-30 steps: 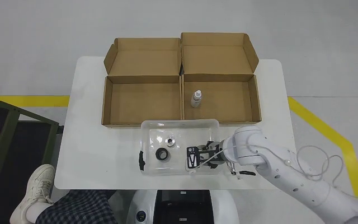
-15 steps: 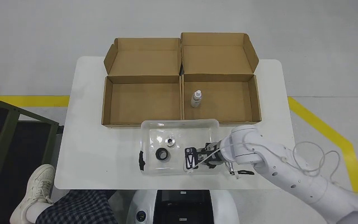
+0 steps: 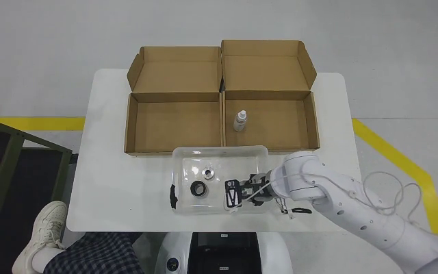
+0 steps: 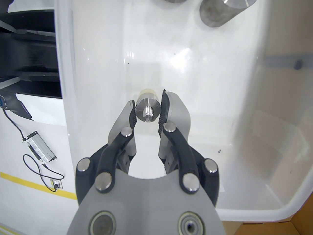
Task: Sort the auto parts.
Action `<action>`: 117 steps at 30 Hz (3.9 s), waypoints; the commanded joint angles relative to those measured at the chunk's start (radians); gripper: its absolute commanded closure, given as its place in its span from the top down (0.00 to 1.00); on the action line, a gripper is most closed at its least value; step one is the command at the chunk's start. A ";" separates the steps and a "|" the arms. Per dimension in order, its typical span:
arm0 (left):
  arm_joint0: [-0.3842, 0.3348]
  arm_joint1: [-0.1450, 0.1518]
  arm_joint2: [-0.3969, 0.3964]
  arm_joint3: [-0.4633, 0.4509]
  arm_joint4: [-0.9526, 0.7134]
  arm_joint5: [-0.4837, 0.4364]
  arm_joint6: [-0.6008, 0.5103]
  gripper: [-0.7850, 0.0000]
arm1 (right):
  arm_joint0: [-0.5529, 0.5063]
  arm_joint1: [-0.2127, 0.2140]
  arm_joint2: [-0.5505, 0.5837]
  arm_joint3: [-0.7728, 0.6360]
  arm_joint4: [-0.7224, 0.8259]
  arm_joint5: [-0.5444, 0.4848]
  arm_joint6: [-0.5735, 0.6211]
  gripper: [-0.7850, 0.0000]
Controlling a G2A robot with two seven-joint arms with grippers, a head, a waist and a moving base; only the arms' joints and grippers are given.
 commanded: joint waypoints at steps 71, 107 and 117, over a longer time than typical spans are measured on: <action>0.000 0.000 0.000 0.000 0.000 0.000 0.000 1.00 | -0.385 0.016 0.575 -0.111 -0.188 0.020 -1.373 0.00; 0.000 0.000 0.000 0.000 0.000 0.000 0.000 1.00 | -0.346 -0.018 0.599 0.163 -0.140 0.107 -1.026 0.00; 0.000 0.000 0.000 0.000 0.000 0.000 0.000 1.00 | -0.243 -0.042 0.536 0.281 -0.102 0.134 -0.871 0.00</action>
